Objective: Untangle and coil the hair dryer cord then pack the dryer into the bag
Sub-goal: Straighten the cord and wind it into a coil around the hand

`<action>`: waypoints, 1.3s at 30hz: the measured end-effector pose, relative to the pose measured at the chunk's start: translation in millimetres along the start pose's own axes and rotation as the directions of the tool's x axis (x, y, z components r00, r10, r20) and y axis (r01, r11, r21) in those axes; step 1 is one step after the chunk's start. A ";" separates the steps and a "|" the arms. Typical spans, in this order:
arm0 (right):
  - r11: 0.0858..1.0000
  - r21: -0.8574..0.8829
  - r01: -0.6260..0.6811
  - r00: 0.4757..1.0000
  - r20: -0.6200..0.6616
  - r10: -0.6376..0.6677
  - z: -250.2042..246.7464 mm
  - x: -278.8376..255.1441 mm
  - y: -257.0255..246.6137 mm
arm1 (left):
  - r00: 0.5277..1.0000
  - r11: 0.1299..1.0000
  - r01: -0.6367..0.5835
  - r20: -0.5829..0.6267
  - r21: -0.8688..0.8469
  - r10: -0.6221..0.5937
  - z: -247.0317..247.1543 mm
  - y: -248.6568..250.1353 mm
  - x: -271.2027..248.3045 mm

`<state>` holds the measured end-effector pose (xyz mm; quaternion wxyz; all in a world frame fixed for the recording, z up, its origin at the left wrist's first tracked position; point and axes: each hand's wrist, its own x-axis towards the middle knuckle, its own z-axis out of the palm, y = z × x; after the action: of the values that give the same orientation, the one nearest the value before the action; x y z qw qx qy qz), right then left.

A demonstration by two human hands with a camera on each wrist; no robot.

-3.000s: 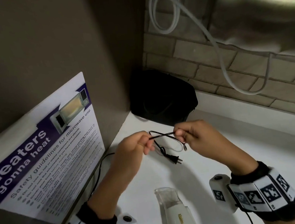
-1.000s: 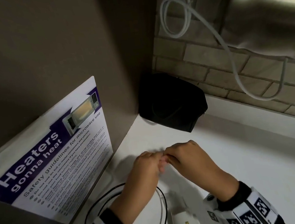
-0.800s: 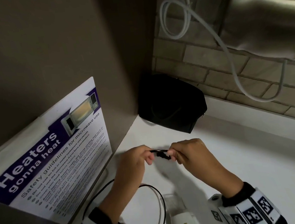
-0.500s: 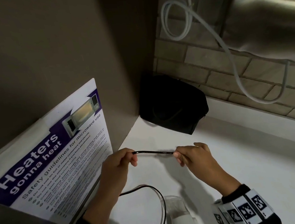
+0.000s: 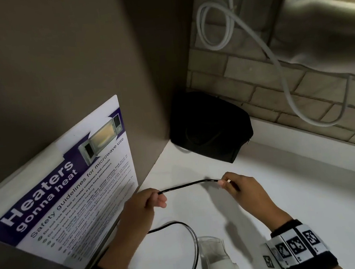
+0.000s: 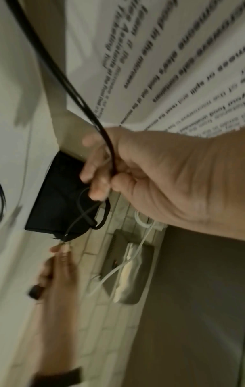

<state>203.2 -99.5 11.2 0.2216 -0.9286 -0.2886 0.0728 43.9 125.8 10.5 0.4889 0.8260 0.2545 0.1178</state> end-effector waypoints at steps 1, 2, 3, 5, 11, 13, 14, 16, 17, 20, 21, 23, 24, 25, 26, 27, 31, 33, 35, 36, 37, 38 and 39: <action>1.000 0.016 0.002 1.000 0.000 -0.002 -3.0 -0.9 -3.4 | 0.999 0.994 -0.048 0.018 0.098 0.047 3.0 -2.9 0.3; 1.000 0.026 0.015 1.000 0.010 -0.015 -5.7 -2.1 -8.4 | 0.995 0.975 -0.104 0.030 0.198 0.100 6.9 -3.3 0.1; 0.999 0.032 0.037 0.999 0.021 -0.038 -8.0 -3.4 -14.8 | 0.987 0.944 -0.163 0.040 0.286 0.159 11.8 -1.9 0.0; 0.996 0.045 0.080 0.996 0.045 -0.082 -11.3 -6.4 -30.4 | 0.963 0.894 -0.268 0.095 0.358 0.251 24.6 7.1 -0.7; 0.975 0.175 0.135 0.976 0.145 -0.161 -20.6 -15.4 -63.2 | 0.966 0.971 -0.222 0.115 -0.093 0.232 46.6 42.3 -3.8; 0.984 0.091 0.152 0.977 0.137 -0.164 -25.5 -16.7 -60.2 | 0.987 0.977 -0.130 0.068 -0.168 0.143 36.4 42.2 -1.2; 0.988 0.033 0.154 0.980 0.124 -0.157 -28.4 -17.1 -57.1 | 0.993 0.975 -0.090 0.055 -0.201 0.103 31.5 39.6 0.4; 0.984 0.142 0.112 0.984 0.124 -0.130 -34.7 -16.5 -51.7 | 0.997 0.968 -0.044 0.052 -0.246 0.059 23.8 34.6 1.6; 0.959 0.272 0.074 0.982 0.150 -0.118 -36.5 -16.1 -51.2 | 0.997 0.962 -0.036 0.053 -0.270 0.053 21.7 33.2 0.8; 0.841 0.541 -0.014 0.979 0.178 -0.098 -34.5 -15.0 -56.0 | 0.999 0.935 -0.010 0.029 -0.356 0.022 20.0 32.8 -3.1; 0.790 0.612 -0.032 0.986 0.149 -0.076 -32.8 -14.6 -58.1 | 1.000 0.931 -0.001 0.021 -0.365 0.009 18.9 32.3 -3.0; 0.701 0.711 -0.055 0.996 0.086 -0.009 -29.4 -13.3 -61.0 | 1.000 0.948 0.012 0.031 -0.317 -0.003 15.0 31.1 -1.7; 0.668 0.742 -0.063 0.998 0.066 0.021 -27.6 -12.3 -61.6 | 0.999 0.962 0.008 0.044 -0.274 0.004 13.7 29.4 -0.9; 0.642 0.763 -0.071 0.997 0.056 0.043 -25.6 -11.0 -61.8 | 0.998 0.971 -0.005 0.055 -0.237 0.019 12.2 28.9 -0.5; 0.630 0.773 -0.078 0.997 0.056 0.054 -23.8 -10.0 -63.2 | 0.998 0.977 -0.018 0.063 -0.213 0.032 11.5 28.8 -0.4; 0.629 0.773 -0.082 0.997 0.057 0.060 -21.4 -8.9 -65.0 | 0.997 0.978 -0.031 0.065 -0.204 0.045 10.9 30.0 -1.1; 0.616 0.787 -0.035 0.994 -0.036 0.102 -10.8 -5.5 -73.1 | 0.997 0.967 -0.046 0.049 -0.250 0.059 14.7 39.1 -4.4; 0.580 0.815 -0.011 0.988 -0.080 0.131 -9.0 -4.4 -77.3 | 0.997 0.954 -0.036 0.049 -0.297 0.053 17.8 43.3 -5.9; 0.568 0.822 0.021 0.986 -0.112 0.127 -9.0 -3.7 -82.0 | 0.998 0.940 -0.023 0.054 -0.341 0.044 20.4 46.0 -7.5; 0.579 0.814 0.039 0.986 -0.127 0.112 -9.4 -3.2 -84.2 | 0.997 0.937 -0.026 0.054 -0.348 0.047 21.8 46.3 -7.5; 0.593 0.804 0.051 0.986 -0.135 0.098 -9.7 -2.8 -86.3 | 0.997 0.938 -0.038 0.050 -0.344 0.059 22.9 46.8 -8.0; 0.608 0.792 0.055 0.987 -0.137 0.089 -9.9 -2.5 -88.4 | 0.996 0.942 -0.060 0.039 -0.330 0.077 24.0 47.2 -8.2; 0.624 0.780 0.055 0.988 -0.134 0.081 -10.2 -2.3 -90.4 | 0.995 0.945 -0.086 0.020 -0.316 0.097 25.0 47.7 -8.0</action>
<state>158.4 -38.1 61.4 0.6238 -0.7452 -0.2031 0.1194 62.8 84.1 40.0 0.6125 0.7506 0.1851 0.1649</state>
